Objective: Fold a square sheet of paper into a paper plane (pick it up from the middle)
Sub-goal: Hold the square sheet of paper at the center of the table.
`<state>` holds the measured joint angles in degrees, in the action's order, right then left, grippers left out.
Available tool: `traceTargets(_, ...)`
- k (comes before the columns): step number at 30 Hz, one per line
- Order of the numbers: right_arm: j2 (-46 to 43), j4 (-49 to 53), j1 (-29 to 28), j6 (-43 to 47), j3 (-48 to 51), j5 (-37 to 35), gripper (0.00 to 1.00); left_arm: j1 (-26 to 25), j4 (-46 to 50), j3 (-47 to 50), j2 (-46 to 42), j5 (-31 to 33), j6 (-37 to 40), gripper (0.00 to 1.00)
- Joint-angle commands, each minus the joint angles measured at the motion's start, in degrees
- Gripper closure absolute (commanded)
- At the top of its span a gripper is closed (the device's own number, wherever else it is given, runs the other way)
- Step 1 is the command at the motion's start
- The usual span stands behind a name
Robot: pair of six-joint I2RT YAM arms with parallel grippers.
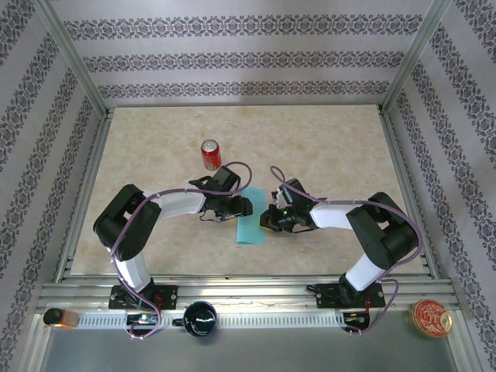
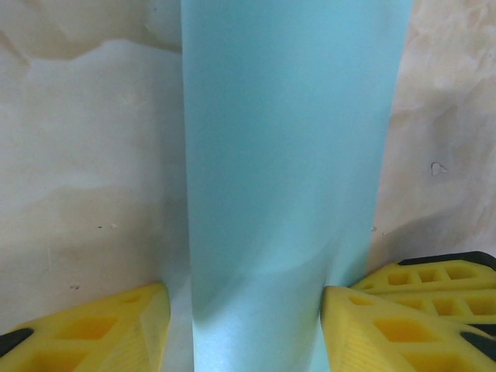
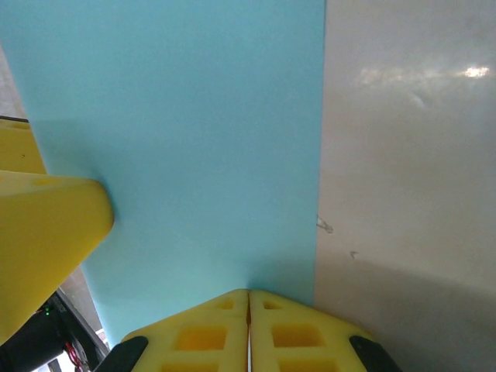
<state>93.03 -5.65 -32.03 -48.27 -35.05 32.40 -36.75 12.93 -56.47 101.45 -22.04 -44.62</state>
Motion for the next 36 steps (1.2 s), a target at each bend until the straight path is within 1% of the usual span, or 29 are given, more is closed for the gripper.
traceTargets(1,-2.42,-0.71,-0.4,-0.75,-0.72,-0.01,0.87,-0.44,4.69,-1.67,1.27,3.56,2.53,0.48)
traceTargets(3,-5.08,0.78,-0.16,-0.57,-0.81,-1.15,0.83,-0.43,6.21,-2.26,1.55,4.47,3.31,0.49)
traceTargets(5,-8.21,3.51,0.35,0.06,-0.73,-3.78,0.82,-0.43,7.3,-2.59,1.63,5.43,4.05,0.49)
traceTargets(8,-12.95,5.74,2.72,0.33,1.21,-7.72,0.81,-0.43,8.33,-2.94,1.47,6.31,4.84,0.49)
traceTargets(12,-17.67,5.54,7.17,-0.34,5.2,-8.54,0.8,-0.47,9.22,-3.51,1.47,6.64,6.03,0.49)
traceTargets(15,-19.99,6.16,9.25,-0.01,6.69,-8.27,0.8,-0.43,9.17,-3.87,1.63,6.01,6.95,0.49)
traceTargets(19,-20.81,6.29,10.45,-0.04,7.49,-7.79,0.8,-0.43,10.97,-4.99,2.43,6.49,7.96,0.49)
traceTargets(28,-19.83,5.56,10.5,-0.2,7.36,-6.87,0.8,-0.43,12.82,-6.91,4.03,5.01,11.28,0.49)
traceTargets(36,-19.51,5.25,10.5,-0.3,7.27,-6.65,0.79,-0.43,12.8,-7.52,4.69,4.27,12.14,0.47)
